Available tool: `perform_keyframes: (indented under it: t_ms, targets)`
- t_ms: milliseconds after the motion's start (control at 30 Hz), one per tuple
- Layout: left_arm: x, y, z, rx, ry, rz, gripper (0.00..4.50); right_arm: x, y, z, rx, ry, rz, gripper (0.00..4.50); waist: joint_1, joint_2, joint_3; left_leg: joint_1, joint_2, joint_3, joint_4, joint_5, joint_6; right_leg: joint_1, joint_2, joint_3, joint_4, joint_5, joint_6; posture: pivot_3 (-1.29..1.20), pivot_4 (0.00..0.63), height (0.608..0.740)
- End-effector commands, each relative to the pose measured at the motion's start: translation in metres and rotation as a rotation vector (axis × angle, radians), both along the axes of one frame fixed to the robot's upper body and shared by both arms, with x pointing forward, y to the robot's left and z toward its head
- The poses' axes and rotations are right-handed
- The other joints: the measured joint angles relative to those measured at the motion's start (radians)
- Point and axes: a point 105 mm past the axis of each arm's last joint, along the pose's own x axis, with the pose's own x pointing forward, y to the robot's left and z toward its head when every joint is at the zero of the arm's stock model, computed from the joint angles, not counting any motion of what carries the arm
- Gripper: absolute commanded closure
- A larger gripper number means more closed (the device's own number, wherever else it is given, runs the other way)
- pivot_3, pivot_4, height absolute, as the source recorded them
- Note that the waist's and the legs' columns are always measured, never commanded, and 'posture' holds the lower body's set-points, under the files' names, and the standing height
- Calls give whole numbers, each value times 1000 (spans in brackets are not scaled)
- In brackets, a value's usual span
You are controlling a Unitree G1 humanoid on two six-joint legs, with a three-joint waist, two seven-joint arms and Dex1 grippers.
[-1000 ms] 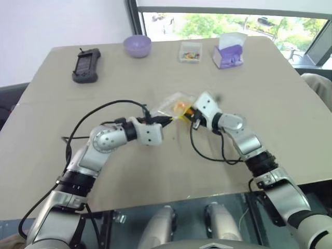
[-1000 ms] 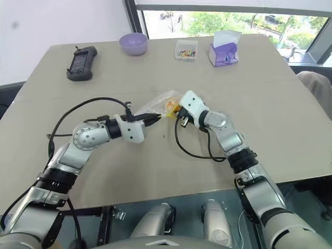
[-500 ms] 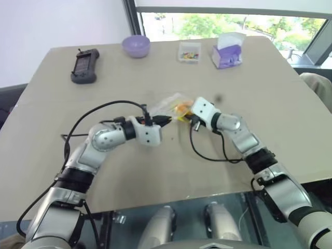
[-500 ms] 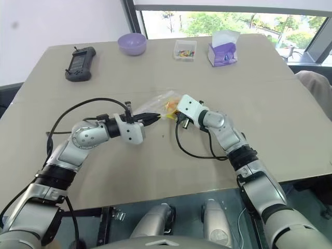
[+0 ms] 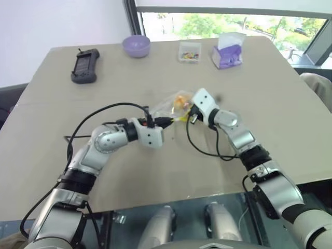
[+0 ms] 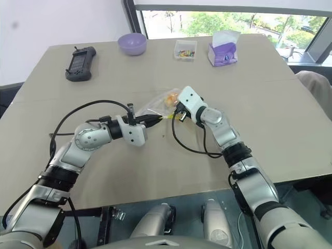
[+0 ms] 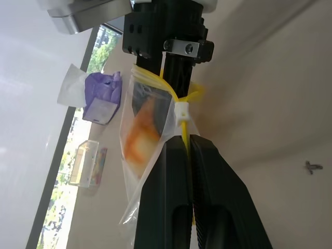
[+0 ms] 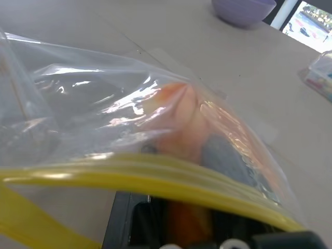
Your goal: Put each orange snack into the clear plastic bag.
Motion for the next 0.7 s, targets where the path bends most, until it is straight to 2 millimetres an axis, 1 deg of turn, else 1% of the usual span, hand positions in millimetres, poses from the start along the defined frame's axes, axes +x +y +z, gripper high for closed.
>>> perform_keyframes:
  t_ms: [33,167,233,267,300,333,400,467,600,700]
  targets:
    - [0,-7,18,-63,-52,-11,4500,2,3,21,155,14,-42,3453,-2,0,0,0,0,0,0,0,0,0,0,0,0,0,0,0,150,740]
    - [5,-9,28,-155,-38,20,4500,9,-3,20,151,-19,-128,3453,4,0,0,0,-1,0,0,0,0,0,0,0,0,0,0,0,150,740]
    - [8,-7,28,-187,-22,46,4500,9,-4,18,131,-13,-121,3453,5,0,0,0,-1,0,0,0,0,0,0,0,0,0,0,0,150,740]
    - [12,-5,29,-213,-9,73,4500,8,-4,17,124,-16,-115,3183,5,0,0,0,-1,0,0,0,0,0,0,0,0,0,0,0,150,740]
    - [16,-2,30,-233,2,97,4500,8,-5,18,121,-20,-114,2677,5,0,0,0,-1,0,0,0,0,0,0,0,0,0,0,0,150,740]
    - [19,1,31,-263,14,123,4500,8,-6,19,104,-37,-111,2545,5,0,0,0,-1,0,0,0,0,0,0,0,0,0,0,0,150,740]
    - [25,8,34,-310,34,170,4500,7,-10,22,57,-94,-108,1517,5,0,0,0,-1,0,0,0,0,0,0,0,0,0,0,0,150,740]
    - [30,14,35,-331,47,206,4500,5,-12,26,30,-126,-92,640,4,0,0,0,-1,0,0,0,0,0,0,0,0,0,0,0,150,740]
    - [42,28,40,-401,82,290,4500,-9,-23,36,-27,-181,-19,640,5,0,0,0,-1,0,0,0,0,0,0,0,0,0,0,0,150,740]
    - [45,30,41,-418,93,308,4500,-18,-33,39,-56,-188,1,640,7,0,0,0,-1,0,0,0,0,0,0,0,0,0,0,0,150,740]
